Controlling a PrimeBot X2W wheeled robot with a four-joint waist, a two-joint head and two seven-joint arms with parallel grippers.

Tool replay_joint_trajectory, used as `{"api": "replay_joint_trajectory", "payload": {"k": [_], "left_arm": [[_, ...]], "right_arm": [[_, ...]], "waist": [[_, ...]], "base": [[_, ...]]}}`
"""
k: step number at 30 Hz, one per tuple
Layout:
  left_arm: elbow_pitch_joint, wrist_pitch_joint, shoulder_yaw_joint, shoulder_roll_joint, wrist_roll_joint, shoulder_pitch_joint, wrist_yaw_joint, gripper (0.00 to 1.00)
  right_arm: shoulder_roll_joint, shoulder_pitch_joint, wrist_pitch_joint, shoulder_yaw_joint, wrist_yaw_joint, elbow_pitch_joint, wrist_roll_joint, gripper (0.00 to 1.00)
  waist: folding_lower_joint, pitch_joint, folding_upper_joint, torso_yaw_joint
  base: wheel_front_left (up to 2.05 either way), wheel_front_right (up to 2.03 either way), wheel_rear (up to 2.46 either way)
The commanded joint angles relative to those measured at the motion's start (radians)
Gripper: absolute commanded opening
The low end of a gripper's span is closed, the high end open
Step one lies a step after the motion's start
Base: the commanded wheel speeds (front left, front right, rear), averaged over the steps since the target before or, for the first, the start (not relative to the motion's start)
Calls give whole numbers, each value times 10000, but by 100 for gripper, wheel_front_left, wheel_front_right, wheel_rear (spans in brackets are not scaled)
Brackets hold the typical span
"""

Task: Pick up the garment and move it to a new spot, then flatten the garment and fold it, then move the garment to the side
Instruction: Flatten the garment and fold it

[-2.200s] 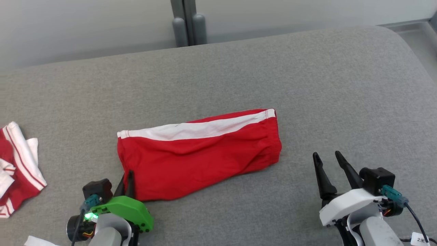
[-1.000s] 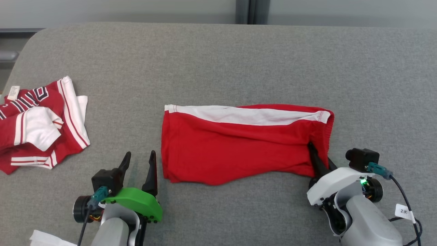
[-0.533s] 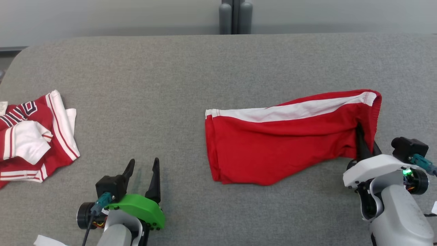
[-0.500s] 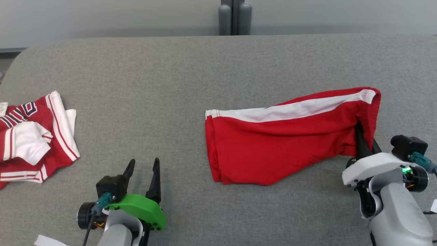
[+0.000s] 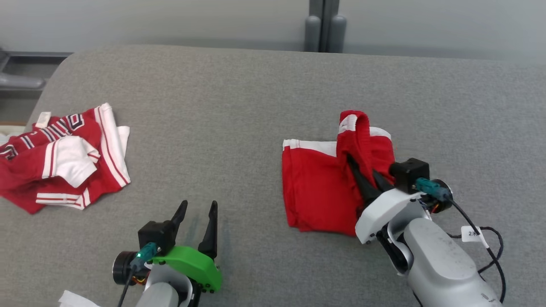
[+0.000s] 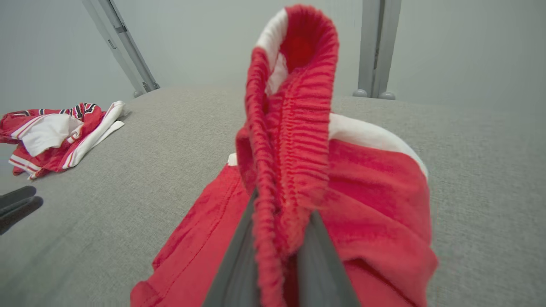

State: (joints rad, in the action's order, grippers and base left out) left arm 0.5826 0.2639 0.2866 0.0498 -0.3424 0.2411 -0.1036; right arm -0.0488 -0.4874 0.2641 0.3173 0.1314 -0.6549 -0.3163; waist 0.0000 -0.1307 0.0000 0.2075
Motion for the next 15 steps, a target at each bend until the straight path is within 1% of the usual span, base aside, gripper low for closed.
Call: {"api": "replay_joint_trajectory", "payload": {"k": [1, 2, 3, 4, 6, 8, 10, 13, 15], "left_arm": [[-47, 6, 63, 27, -66, -25, 49, 100], [-55, 6, 134, 30, -89, 12, 49, 100], [-64, 6, 174, 28, -83, 37, 45, 100], [-66, 6, 197, 28, -106, 50, 57, 100], [-120, 6, 180, 28, -187, 27, 134, 100], [-151, 6, 160, 26, -166, -53, 183, 100], [-205, 6, 105, 23, -58, -139, 249, 100], [-360, 5, -39, 25, 141, -201, 306, 100], [-521, 6, -165, 28, 346, -232, 371, 100]], "right_arm": [[-45, -277, 3, 266, -13, -196, -99, 5], [-44, -350, 3, 557, -14, -366, -152, 40], [-44, -406, 3, 778, -13, -473, -215, 93], [-44, -464, 3, 1020, -14, -536, -319, 100], [-45, -576, 3, 1552, -14, -638, -540, 100], [-46, -608, 3, 1844, -14, -642, -652, 100], [-64, -578, 3, 1924, -14, -540, -526, 100], [-56, -368, 3, 1597, -14, -305, -277, 100], [-55, -186, 3, 1054, -14, -126, 93, 100]], "waist": [[0, -57, 0, 576], [0, -82, 0, 706], [0, -97, 0, 786], [0, -106, 0, 844], [0, -89, 0, 906], [0, -54, 0, 868], [0, -17, 0, 723], [0, 36, 0, 411], [0, 67, 0, 160]], "base": [[0, 0, 0], [0, 0, 0], [0, 0, 0], [0, 0, 0], [0, 0, 0], [0, 0, 0], [0, 0, 0], [0, 0, 0], [0, 0, 0]]}}
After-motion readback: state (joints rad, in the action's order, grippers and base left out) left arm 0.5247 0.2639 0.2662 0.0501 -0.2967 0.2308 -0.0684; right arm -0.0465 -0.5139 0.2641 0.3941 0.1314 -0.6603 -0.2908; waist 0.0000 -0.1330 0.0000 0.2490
